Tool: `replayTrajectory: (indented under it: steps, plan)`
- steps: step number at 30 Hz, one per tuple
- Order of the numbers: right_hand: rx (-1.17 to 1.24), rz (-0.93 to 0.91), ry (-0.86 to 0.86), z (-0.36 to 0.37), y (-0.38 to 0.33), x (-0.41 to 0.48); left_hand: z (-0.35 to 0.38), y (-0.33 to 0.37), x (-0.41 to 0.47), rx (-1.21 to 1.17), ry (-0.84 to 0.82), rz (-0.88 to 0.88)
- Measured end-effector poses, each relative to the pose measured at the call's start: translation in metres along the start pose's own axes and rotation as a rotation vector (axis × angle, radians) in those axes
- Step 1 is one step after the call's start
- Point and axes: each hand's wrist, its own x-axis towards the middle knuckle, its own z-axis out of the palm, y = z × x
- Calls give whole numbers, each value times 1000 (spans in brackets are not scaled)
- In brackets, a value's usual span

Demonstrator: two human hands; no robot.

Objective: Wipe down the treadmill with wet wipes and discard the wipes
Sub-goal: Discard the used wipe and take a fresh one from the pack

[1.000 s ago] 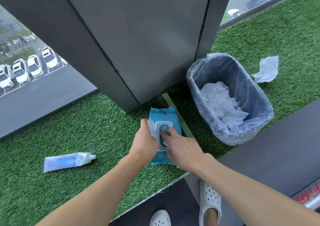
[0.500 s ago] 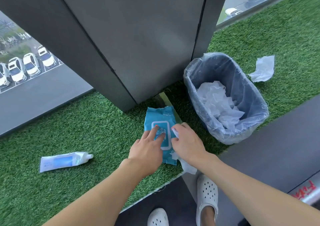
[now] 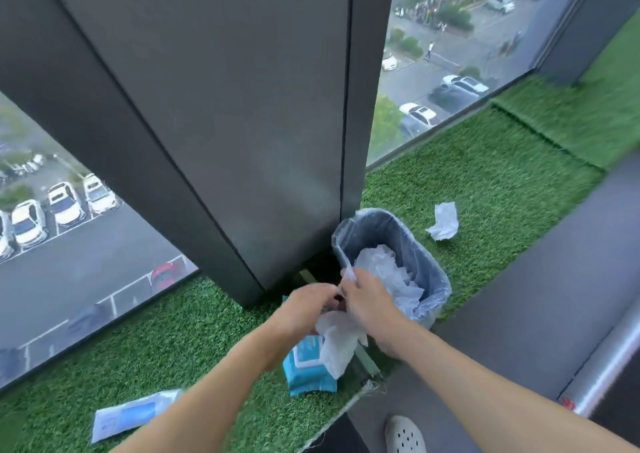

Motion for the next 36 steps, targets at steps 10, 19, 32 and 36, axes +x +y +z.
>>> replayTrajectory:
  steps: [10,19,32,36]
  plan:
    - [268,-171,360,-161,-162,-171,34,201,-166,492,-141,549]
    - [393,-225,556,-317,-157,-368,196,304,-282,378,-229,783]
    - [170,-154,1169,-481,13,-707,550,287,-466,268,-684,855]
    - [169,-150,1227,-534,46,-762,609,289,-506,290,-714,833]
